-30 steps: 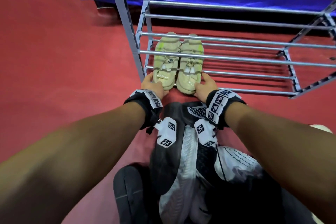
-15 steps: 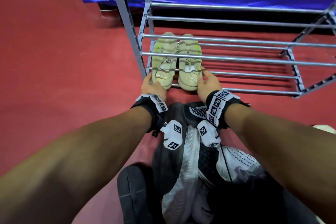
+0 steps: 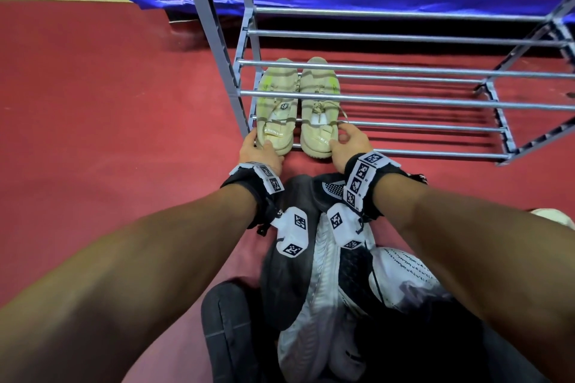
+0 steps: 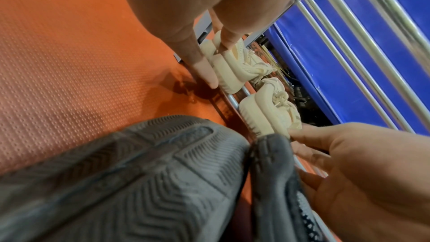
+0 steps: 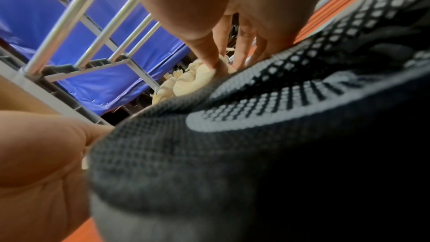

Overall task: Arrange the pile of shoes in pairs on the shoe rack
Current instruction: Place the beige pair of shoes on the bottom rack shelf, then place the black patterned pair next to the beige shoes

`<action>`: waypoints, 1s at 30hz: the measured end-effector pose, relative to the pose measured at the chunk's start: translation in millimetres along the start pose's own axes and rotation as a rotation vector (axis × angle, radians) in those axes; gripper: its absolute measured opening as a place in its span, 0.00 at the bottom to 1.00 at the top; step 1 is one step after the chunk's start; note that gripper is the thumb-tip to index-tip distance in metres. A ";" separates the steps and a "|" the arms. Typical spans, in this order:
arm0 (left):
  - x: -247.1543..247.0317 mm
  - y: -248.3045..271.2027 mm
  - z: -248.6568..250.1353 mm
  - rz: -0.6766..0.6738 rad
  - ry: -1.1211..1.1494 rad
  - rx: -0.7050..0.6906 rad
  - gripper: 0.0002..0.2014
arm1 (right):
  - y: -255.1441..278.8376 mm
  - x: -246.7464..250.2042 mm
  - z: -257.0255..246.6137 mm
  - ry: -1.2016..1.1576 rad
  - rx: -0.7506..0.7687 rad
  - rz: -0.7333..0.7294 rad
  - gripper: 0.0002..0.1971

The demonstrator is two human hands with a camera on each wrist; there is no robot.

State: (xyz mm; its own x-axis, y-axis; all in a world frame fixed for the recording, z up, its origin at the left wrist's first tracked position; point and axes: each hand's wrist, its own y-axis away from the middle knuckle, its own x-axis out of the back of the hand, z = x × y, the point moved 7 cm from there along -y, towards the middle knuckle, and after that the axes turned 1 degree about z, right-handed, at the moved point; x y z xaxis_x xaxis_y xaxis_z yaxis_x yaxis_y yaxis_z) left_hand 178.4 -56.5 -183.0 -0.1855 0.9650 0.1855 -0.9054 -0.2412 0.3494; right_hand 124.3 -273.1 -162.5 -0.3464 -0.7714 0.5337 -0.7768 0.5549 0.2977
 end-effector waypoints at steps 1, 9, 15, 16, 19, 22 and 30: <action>-0.1 -3.5 -4.8 -0.011 -0.018 -0.004 0.25 | 0.6 -0.1 -0.8 -0.001 0.008 -0.011 0.20; -8.8 -42.4 -47.0 -0.066 -0.211 -0.050 0.35 | 5.6 -3.6 -3.8 0.024 0.016 -0.124 0.33; 12.8 10.6 16.4 -0.052 -0.415 -0.058 0.26 | 8.5 4.5 -13.2 0.176 0.042 -0.187 0.34; 16.2 13.8 22.6 -0.013 -0.451 -0.058 0.23 | 9.0 7.7 -16.2 0.241 0.050 -0.198 0.34; 20.8 27.1 33.8 0.091 -0.417 -0.068 0.17 | 20.7 19.2 -25.7 0.402 0.096 -0.290 0.33; 5.9 45.4 47.3 0.053 -0.436 -0.175 0.12 | 32.5 42.3 -34.6 0.574 0.165 -0.334 0.30; -37.9 88.6 35.7 -0.242 -0.552 -0.271 0.05 | 51.9 83.9 -7.5 0.803 0.121 -0.338 0.26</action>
State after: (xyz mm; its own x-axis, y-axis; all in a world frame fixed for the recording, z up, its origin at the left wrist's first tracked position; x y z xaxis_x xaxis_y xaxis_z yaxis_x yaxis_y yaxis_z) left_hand 118.9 -118.1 -126.3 0.1927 0.7765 0.5999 -0.9745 0.0796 0.2100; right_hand 58.8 -306.7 -96.3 0.3515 -0.4110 0.8411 -0.8372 0.2640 0.4789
